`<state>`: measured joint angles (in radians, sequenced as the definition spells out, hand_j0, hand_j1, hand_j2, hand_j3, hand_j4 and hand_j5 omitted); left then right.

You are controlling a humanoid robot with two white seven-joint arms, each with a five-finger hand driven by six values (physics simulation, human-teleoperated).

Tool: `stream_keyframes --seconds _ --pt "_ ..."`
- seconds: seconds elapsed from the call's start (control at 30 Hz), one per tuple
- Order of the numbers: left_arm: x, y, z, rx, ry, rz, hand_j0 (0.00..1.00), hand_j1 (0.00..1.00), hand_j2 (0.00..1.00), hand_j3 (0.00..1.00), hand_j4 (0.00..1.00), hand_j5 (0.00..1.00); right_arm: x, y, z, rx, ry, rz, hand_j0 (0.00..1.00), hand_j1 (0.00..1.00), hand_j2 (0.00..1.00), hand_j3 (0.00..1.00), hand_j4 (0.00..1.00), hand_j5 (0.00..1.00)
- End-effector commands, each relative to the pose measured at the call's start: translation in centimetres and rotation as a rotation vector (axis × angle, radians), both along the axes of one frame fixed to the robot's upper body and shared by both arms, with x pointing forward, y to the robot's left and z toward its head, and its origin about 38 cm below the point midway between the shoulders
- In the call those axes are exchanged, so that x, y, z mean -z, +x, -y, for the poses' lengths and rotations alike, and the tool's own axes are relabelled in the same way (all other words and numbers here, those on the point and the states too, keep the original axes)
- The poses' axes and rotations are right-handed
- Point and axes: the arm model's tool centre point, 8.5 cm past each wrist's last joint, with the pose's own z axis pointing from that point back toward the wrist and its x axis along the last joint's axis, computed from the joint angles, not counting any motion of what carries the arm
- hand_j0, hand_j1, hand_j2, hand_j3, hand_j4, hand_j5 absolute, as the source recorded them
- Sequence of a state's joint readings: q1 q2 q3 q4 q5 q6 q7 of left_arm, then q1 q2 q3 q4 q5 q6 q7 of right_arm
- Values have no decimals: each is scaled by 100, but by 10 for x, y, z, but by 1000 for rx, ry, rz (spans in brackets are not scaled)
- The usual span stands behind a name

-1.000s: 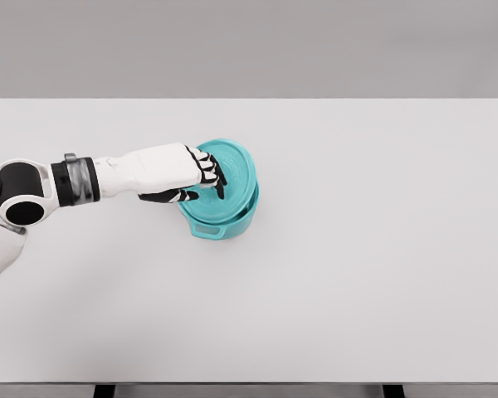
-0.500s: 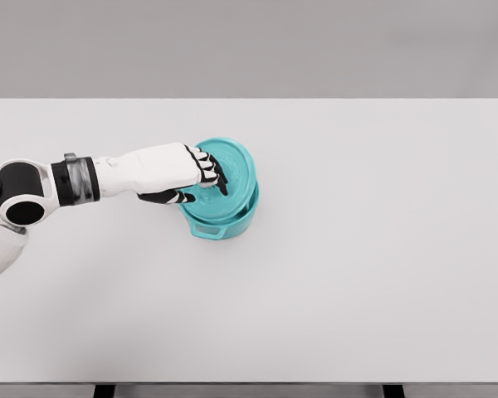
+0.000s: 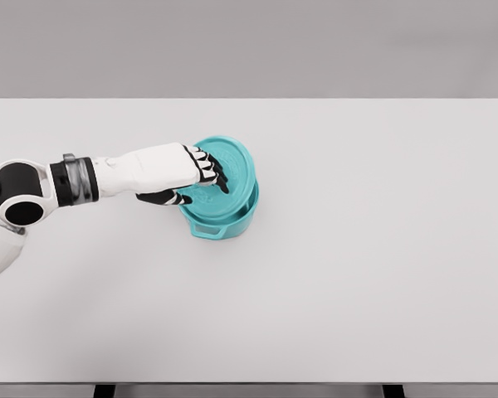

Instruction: Cover the pot with left arm

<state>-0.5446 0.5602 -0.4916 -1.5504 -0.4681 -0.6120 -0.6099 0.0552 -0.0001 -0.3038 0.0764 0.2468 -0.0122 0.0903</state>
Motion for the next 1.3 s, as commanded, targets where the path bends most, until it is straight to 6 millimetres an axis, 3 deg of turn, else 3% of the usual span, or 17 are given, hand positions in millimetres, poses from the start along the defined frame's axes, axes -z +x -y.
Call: stream_keyframes --seconds 0.0,1.27 --pt "1 1 -1 -3 3 -4 78 78 78 78 78 78 0 0 0 0 0 0 100 100 100 100 100 100" --pt "-3 0 -2 -6 -1 11 87 87 87 87 87 87 0 0 0 0 0 0 100 100 100 100 100 100"
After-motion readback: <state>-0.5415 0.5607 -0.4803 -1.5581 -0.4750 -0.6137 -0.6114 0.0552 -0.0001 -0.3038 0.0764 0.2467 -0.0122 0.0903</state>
